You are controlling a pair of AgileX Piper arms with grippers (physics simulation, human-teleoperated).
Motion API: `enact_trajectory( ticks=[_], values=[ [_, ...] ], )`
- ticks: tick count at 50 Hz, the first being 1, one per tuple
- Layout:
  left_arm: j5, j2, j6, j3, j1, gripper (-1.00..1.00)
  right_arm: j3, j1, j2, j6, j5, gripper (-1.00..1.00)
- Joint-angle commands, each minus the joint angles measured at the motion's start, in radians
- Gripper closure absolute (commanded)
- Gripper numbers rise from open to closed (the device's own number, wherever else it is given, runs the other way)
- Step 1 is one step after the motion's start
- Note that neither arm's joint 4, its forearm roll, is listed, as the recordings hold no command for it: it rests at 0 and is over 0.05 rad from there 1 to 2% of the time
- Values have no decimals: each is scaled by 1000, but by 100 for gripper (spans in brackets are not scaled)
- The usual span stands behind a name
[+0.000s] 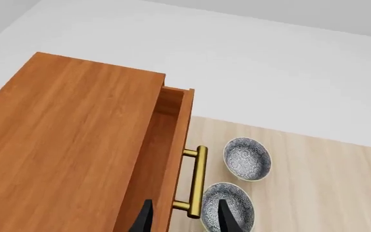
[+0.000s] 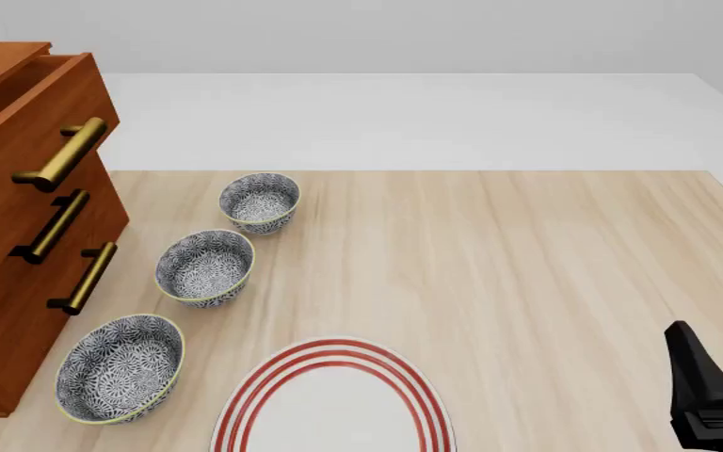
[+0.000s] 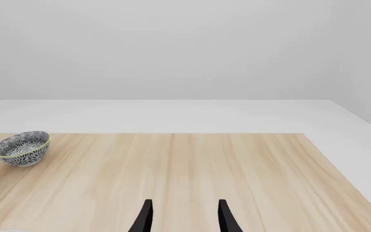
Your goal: Open the top drawer of the cabinet.
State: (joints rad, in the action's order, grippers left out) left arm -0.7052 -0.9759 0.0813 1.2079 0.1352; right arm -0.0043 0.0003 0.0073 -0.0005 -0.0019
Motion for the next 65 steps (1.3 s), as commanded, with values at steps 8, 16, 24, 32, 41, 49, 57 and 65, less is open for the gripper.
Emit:
enact_trajectory(
  ticks=[8,16,24,32,41,49,57,65],
  values=[
    [47,-64,-26,-38,19,-100,0,0,0,0,0,-100],
    [48,-81,-31,-25,24,-100,0,0,0,0,0,-100],
    [71,-100,-41,-35,31,-100,0,0,0,0,0,-100],
    [86,-122,-44,-41,33,-100,0,0,0,0,0,-100],
    [102,-147,-50,-55,29,-100,0,0,0,0,0,-100],
    [123,-171,-46,-74,16,-100,0,0,0,0,0,-100],
    [139,-192,-55,-80,19,-100,0,0,0,0,0,-100],
    [149,-210,-61,-80,23,-100,0,0,0,0,0,-100]
  ],
)
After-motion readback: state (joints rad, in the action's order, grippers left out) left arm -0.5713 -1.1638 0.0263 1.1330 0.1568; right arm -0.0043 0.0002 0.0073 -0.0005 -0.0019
